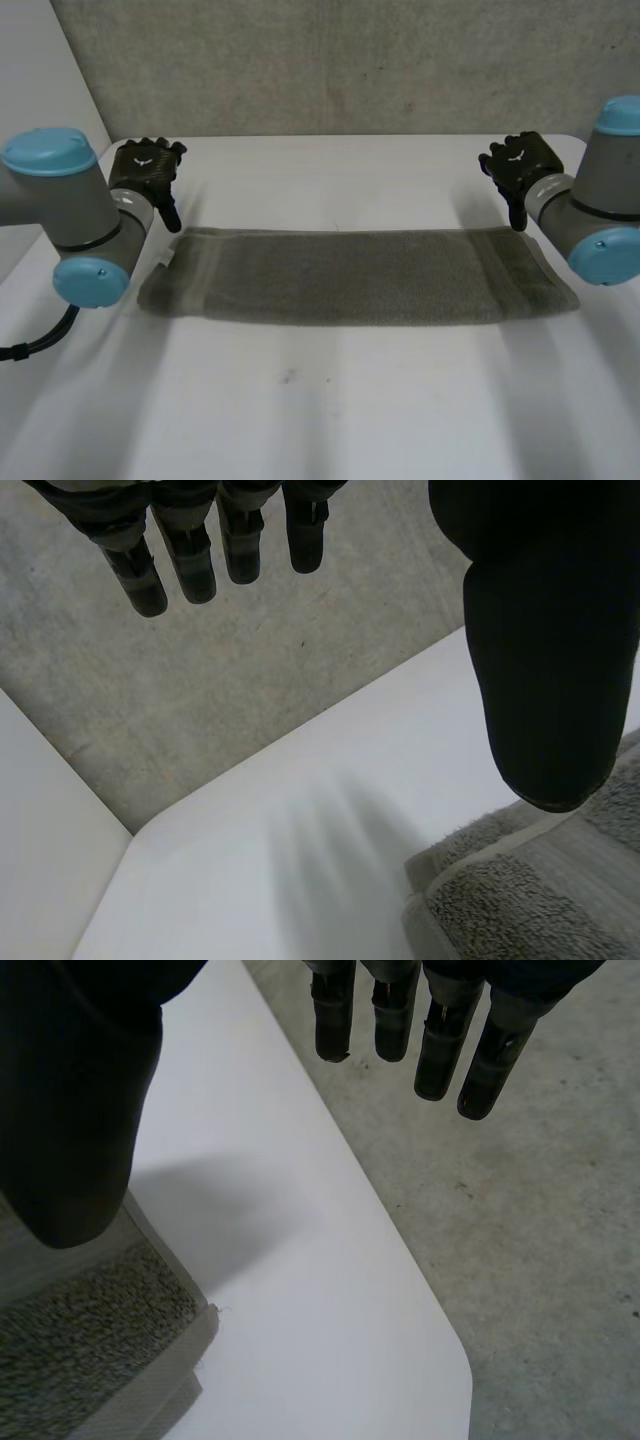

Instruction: Fold the towel.

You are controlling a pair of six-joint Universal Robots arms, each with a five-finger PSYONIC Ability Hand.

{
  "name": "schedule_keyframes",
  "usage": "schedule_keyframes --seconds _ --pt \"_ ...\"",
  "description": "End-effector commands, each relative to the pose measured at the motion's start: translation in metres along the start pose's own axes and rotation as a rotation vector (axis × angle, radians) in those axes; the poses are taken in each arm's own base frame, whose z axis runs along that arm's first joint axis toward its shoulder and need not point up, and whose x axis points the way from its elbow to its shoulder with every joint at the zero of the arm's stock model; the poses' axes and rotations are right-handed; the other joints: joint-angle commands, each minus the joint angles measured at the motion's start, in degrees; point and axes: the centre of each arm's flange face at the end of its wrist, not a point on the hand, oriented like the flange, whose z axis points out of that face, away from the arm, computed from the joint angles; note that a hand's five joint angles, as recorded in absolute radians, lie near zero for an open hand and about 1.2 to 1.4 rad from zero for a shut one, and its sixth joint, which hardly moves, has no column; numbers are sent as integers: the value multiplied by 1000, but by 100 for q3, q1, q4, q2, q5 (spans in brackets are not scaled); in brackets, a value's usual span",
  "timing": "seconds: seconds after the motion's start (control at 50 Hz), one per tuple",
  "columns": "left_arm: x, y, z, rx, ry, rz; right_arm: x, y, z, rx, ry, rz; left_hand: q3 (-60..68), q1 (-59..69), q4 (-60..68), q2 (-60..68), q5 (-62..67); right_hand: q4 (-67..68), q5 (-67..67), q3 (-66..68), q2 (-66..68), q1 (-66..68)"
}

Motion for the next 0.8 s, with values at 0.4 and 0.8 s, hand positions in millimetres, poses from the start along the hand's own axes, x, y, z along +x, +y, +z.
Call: schedule_keyframes --seconds 0.4,0.8 --pt "22 15 -99 -81 95 -19 -27 73 -108 -142 -187 155 31 -9 22 26 -168 1322 1450 1405 1383 1444" --pt "22 15 -100 -76 94 -21 19 118 -75 -214 12 135 31 -9 22 26 -168 6517 6646 6600 6578 6639"
